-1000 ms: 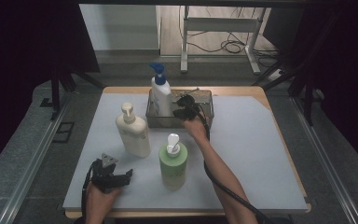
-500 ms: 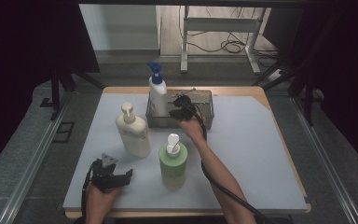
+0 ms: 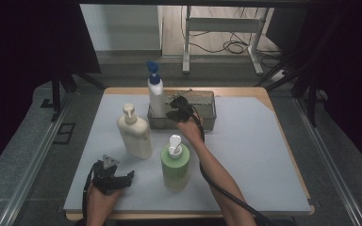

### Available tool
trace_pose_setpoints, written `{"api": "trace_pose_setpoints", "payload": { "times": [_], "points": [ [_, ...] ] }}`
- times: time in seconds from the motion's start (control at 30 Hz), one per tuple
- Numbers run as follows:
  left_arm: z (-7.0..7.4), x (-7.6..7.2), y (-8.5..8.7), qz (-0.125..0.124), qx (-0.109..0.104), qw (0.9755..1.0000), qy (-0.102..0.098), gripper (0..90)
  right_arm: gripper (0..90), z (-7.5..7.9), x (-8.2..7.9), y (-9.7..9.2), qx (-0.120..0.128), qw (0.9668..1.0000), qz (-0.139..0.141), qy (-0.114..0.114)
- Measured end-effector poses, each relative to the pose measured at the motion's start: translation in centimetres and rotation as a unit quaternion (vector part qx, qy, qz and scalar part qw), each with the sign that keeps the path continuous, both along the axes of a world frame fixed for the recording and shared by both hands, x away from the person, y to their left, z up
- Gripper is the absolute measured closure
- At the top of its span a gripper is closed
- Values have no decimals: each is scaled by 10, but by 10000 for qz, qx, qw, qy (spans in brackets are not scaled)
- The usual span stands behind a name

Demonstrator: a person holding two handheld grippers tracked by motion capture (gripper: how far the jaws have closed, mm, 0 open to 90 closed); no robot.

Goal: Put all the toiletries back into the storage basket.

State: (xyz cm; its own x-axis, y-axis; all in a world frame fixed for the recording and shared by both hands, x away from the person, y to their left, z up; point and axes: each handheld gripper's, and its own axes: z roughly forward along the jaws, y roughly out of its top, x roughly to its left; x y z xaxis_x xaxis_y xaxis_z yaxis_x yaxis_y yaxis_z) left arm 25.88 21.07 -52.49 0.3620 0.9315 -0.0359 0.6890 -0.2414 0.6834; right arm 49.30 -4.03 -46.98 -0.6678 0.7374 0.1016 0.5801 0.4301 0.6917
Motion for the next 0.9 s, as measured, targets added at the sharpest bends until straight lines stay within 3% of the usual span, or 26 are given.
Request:
{"api": "trace_pose_setpoints", "payload": {
  "times": [0.9],
  "points": [
    [0, 0, 0, 0, -1, 10000, 3, 116, 864, 0, -1, 7, 169, 9999, 6, 4]
  ]
}}
